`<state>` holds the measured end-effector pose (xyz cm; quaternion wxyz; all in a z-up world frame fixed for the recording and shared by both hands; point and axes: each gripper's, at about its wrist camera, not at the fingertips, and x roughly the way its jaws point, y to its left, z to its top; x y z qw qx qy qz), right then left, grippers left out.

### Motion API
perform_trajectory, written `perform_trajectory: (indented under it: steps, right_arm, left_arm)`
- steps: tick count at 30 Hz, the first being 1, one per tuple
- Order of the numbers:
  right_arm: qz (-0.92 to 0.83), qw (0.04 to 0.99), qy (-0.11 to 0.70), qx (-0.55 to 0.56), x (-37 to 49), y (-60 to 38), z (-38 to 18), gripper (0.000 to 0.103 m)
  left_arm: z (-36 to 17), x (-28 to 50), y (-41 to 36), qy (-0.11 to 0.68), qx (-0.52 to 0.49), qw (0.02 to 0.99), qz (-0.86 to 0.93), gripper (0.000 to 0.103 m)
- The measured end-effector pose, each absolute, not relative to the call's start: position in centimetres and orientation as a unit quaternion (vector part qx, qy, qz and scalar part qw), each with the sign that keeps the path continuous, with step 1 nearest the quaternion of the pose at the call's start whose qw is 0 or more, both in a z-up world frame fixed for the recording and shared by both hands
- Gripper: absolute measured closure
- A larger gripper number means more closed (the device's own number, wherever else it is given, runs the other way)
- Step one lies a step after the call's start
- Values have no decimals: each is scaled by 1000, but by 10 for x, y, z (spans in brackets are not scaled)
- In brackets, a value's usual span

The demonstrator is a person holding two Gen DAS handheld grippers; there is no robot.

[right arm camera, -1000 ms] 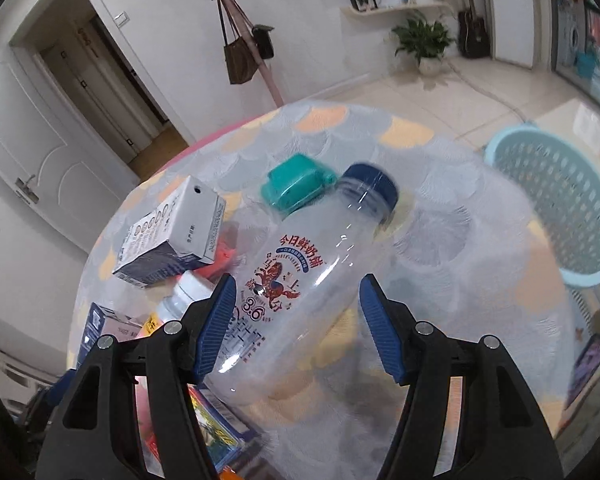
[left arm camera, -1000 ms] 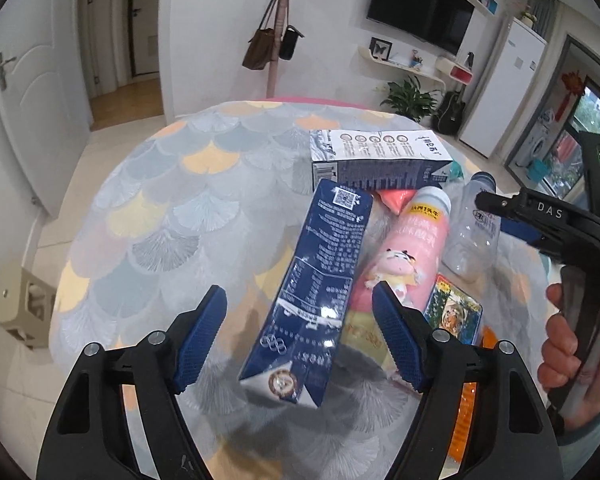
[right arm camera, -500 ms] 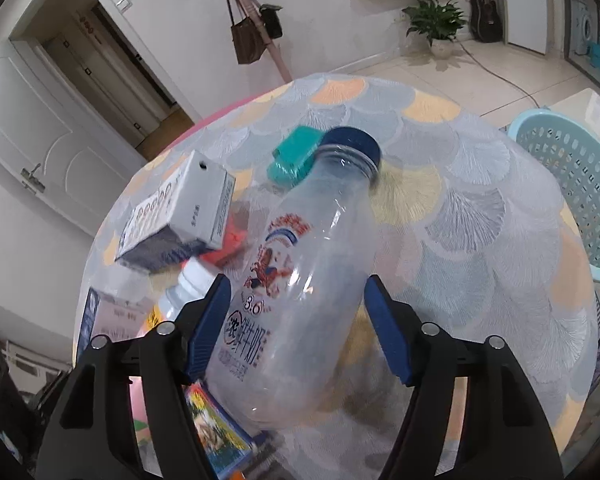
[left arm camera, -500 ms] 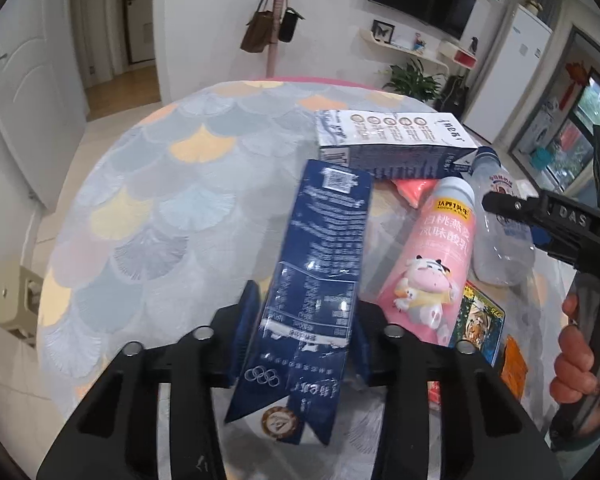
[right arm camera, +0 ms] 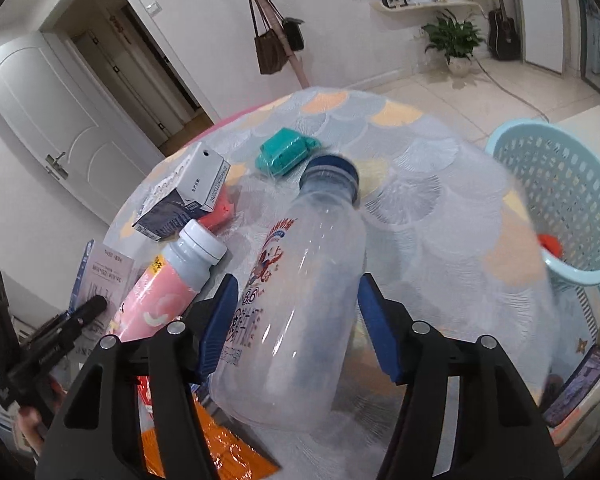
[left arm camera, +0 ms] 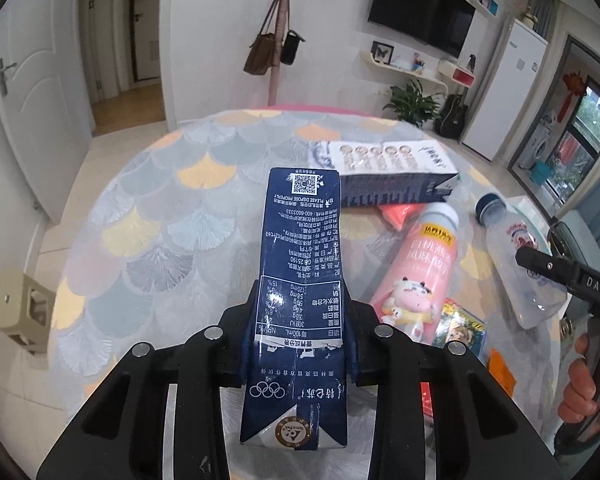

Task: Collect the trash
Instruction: 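Grasp the blue milk carton with the left tool while the right tool grasps the clear bottle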

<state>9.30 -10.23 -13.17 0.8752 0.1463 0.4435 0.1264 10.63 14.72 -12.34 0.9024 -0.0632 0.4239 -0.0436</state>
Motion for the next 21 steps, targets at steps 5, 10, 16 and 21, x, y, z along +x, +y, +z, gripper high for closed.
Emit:
perform_trajectory:
  steps: [5, 10, 16, 21]
  right_arm:
    - [105, 892, 431, 82, 79, -104, -122, 51]
    - [83, 894, 441, 7, 69, -97, -132, 51]
    - [85, 896, 435, 2, 71, -92, -138, 50]
    - [99, 877, 467, 55, 84, -102, -155, 47]
  left_arm:
    - [-107, 96, 137, 406, -58, 911, -51, 71]
    - [-100, 94, 127, 398, -50, 914, -56, 71]
    - [-96, 92, 122, 397, -52, 915, -53, 71]
    - [-88, 87, 119, 391, -48, 918, -52, 71]
